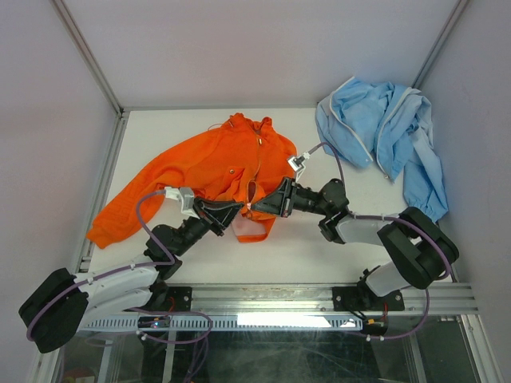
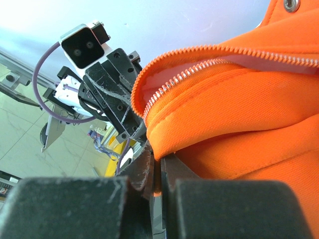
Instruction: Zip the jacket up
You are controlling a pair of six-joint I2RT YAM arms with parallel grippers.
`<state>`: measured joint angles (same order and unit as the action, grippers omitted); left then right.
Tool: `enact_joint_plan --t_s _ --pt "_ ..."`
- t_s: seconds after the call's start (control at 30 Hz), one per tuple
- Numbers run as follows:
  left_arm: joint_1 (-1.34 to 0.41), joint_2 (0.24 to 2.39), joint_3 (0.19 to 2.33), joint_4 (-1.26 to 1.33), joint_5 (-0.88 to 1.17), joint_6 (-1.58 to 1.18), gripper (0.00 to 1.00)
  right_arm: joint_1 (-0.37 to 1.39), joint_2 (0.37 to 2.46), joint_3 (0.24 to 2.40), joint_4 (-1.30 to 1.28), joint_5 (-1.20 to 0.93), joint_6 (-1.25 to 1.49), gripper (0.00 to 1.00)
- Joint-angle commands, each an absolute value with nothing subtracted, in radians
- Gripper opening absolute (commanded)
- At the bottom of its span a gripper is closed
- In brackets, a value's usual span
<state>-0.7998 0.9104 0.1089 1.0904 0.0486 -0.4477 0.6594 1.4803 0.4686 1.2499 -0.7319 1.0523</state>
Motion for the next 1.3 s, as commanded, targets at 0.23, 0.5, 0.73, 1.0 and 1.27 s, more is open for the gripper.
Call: enact_joint_plan --t_s 0.23,0.5,0.73,1.0,1.27 --pt "-0.817 0.9 0.208 0.663 0.098 -0.681 0.0 0.606 1.457 0.616 1.126 -0.776 0.921 0.0" --pt "-0.785 0.998 0.317 0.499 0.133 -0.763 0.04 0.601 1.44 0.599 1.087 -0.762 0.903 0.0" --pt "-0.679 0.937 0.246 0.644 0.252 -0.948 0.27 0.604 1.457 0.599 1.096 -0.793 0.911 0.0" --pt "-0.653 0.969 0.24 0.771 0.38 -1.021 0.24 0.608 1.48 0.582 1.126 -0.776 0.92 0.0" --pt "-0.651 0.986 0.223 0.805 0.422 -1.021 0.0 0.589 1.513 0.617 1.1 -0.775 0.905 0.0"
